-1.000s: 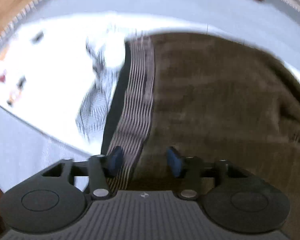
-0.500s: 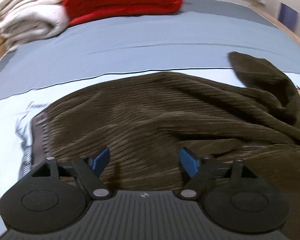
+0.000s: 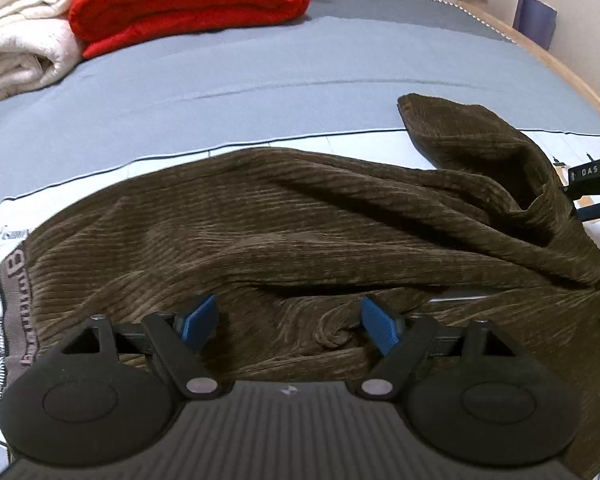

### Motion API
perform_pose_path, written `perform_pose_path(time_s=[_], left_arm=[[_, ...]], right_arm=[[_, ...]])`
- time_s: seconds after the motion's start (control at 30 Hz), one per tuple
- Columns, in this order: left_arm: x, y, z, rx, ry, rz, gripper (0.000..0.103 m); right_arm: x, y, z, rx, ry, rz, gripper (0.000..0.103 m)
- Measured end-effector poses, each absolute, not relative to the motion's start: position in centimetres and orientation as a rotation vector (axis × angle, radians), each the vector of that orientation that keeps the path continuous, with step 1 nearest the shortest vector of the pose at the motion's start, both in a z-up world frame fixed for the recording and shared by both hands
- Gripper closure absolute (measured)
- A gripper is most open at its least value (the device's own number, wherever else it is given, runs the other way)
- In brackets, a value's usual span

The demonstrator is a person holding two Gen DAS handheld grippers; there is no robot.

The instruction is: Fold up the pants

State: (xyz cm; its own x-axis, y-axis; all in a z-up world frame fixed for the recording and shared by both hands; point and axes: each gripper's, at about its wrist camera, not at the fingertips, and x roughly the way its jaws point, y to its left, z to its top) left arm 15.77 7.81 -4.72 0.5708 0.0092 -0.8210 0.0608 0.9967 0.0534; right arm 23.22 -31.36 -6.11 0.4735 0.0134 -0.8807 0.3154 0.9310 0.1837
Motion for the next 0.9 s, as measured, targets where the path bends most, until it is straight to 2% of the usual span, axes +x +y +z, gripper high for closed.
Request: perform_pose_path(time_s=[0.1, 0.13, 0.17, 0.23, 0.27, 0.53, 0.67, 0.77, 0.9], left_arm=[[16.1, 7.9, -4.5, 0.074, 0.966, -0.043, 0.02], [16.4, 8.0, -4.6, 0.072, 0.965, -0.045, 0.02], [16.6, 8.1, -4.6, 0.069, 0.964, -0.045, 0.02], [16.9, 8.5, -4.6, 0.061, 0.967, -0.041, 0.02], [17.1, 8.7, -4.6, 0.055, 0.972, -0.038, 0.02], [17.7, 9.8, -4.2, 0.019, 0.974, -0.021, 0.02], [17.7, 10.0, -4.7, 0.026, 0.986, -0.011, 0.02], [17.7, 10.0, -4.9, 0.027, 0.991, -0.005, 0.019], [17.9, 10.0, -5.1, 0.017, 0.997, 0.002, 0.019]], right_arm=[[23.2, -30.2, -5.9, 0.242, 1.076, -0.166, 0.046], [23.3, -30.0, -5.9, 0.216, 1.079, -0.164, 0.054], [23.3, -30.0, -5.9, 0.198, 1.086, -0.163, 0.071], [23.3, -30.2, -5.9, 0.189, 1.088, -0.158, 0.088], [23.2, -30.4, -5.8, 0.199, 1.082, -0.157, 0.091], [21.3, -29.4, 0.5, 0.236, 0.945, -0.015, 0.092], [18.5, -25.0, 3.1, 0.06, 0.888, 0.27, 0.092], [16.4, -21.9, 2.8, -0.017, 0.902, 0.469, 0.092], [14.1, -17.7, -0.2, -0.245, 0.987, 0.608, 0.092]])
